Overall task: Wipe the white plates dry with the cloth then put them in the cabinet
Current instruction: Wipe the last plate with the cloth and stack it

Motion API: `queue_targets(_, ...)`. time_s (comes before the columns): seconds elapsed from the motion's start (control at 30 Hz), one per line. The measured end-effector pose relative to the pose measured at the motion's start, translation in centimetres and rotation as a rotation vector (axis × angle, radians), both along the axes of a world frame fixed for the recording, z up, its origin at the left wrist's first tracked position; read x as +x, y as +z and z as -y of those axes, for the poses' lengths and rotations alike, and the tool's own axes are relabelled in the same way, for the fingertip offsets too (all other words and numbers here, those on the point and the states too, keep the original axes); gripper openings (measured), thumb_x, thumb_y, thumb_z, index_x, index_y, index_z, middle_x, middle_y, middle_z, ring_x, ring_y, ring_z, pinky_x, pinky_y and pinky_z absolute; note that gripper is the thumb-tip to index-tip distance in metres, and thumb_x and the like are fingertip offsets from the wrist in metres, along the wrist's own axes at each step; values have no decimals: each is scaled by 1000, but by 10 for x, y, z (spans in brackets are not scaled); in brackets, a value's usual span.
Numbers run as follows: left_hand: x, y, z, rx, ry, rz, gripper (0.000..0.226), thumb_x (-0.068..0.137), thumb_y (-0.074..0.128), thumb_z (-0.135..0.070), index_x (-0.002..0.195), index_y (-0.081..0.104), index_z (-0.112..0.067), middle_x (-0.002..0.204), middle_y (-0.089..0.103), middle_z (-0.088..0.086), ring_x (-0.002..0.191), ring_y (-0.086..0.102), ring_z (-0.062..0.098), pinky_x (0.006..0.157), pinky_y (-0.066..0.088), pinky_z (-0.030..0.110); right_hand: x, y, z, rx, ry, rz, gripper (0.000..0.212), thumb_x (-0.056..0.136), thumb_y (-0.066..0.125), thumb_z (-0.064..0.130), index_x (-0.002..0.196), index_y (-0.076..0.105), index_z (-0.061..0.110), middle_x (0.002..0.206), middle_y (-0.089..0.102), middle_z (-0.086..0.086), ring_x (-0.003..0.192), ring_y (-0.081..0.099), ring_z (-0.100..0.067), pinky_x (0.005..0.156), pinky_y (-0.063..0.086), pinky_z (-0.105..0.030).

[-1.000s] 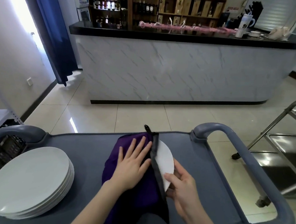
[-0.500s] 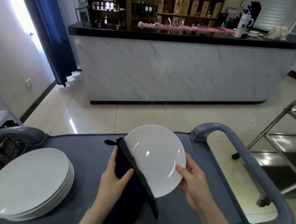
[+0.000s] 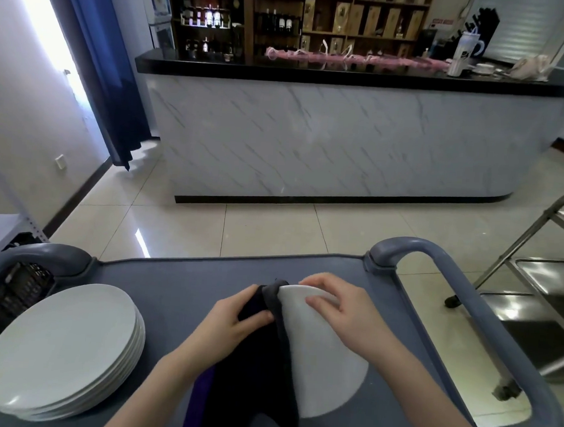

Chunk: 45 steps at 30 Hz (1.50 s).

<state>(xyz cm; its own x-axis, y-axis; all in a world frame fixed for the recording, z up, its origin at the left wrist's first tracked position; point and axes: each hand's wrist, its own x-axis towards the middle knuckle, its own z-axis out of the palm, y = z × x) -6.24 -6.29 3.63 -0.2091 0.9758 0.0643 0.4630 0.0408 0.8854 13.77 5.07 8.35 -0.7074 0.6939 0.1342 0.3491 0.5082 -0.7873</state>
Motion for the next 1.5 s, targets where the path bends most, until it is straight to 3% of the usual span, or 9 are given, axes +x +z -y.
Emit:
queue_targets(0.2, 15, -7, -3, 46, 86, -22, 13, 92, 66, -25, 92, 65, -13, 81, 68, 3, 73, 59, 10, 72, 48, 33, -11, -8, 7, 52, 80, 34, 11, 96, 63, 28, 101, 72, 24, 86, 74, 4, 85, 68, -14, 81, 51, -35)
queue_targets(0.4, 12, -13, -5, 102, 332, 63, 14, 92, 65, -24, 79, 63, -17, 74, 67, -1, 67, 57, 5, 64, 45, 26, -3, -18, 6, -196, -182, -272, 17, 90, 68, 9, 88, 75, 25, 87, 75, 13, 83, 66, 1, 74, 48, -12)
queue_targets(0.5, 13, -18, 0, 140, 443, 92, 21, 92, 65, -25, 73, 59, -30, 69, 65, -8, 61, 55, -1, 58, 41, 13, 1, -27, 15, -380, -338, -460, 21, 90, 68, 9, 87, 78, 27, 88, 77, 6, 81, 69, -4, 70, 52, -15)
queue_targets(0.63, 10, -17, 7, 114, 445, 101, 39, 86, 72, -27, 105, 50, -53, 83, 69, -16, 77, 63, -5, 66, 44, 5, 3, -39, 26, -526, -371, -516, 22, 91, 67, 8, 90, 78, 26, 91, 77, -2, 82, 70, -12, 74, 55, -29)
queue_targets(0.73, 10, -15, 11, 132, 299, -97, 56, 93, 63, -26, 128, 38, -61, 117, 57, -32, 109, 51, -15, 88, 35, 0, 8, -36, 21, -468, -310, -421, 22, 92, 65, 9, 91, 77, 28, 92, 77, 2, 83, 70, -10, 72, 55, -24)
queue_targets(0.9, 20, -9, 6, 156, 137, -212, 11, 90, 50, -52, 99, 55, -47, 102, 53, -21, 100, 56, 0, 81, 37, 7, 0, -23, 18, -208, -83, -182, 14, 91, 68, 12, 92, 76, 24, 88, 75, 11, 87, 68, -3, 79, 51, -21)
queue_targets(1.07, 23, -4, -7, 155, 142, -274, 29, 89, 63, -43, 68, 44, -35, 70, 51, -14, 69, 50, 5, 60, 34, 17, -2, -24, 19, -179, -67, -187, 17, 90, 69, 12, 90, 76, 27, 88, 75, 13, 87, 69, -2, 79, 50, -17)
queue_targets(1.33, 16, -9, 1, 202, 496, 16, 18, 93, 64, -28, 76, 58, -27, 72, 65, -13, 64, 55, -1, 60, 41, 10, 6, -33, 22, -607, -481, -641, 12, 87, 71, 8, 92, 78, 16, 90, 78, -4, 78, 70, -11, 67, 54, -23)
queue_targets(1.5, 24, -18, 9, 159, 587, 140, 14, 96, 60, -27, 82, 60, -27, 77, 67, -17, 71, 59, -2, 61, 41, 7, 6, -44, 27, -689, -616, -698, 11, 89, 68, 10, 98, 74, 15, 93, 77, 0, 80, 70, -10, 72, 53, -27)
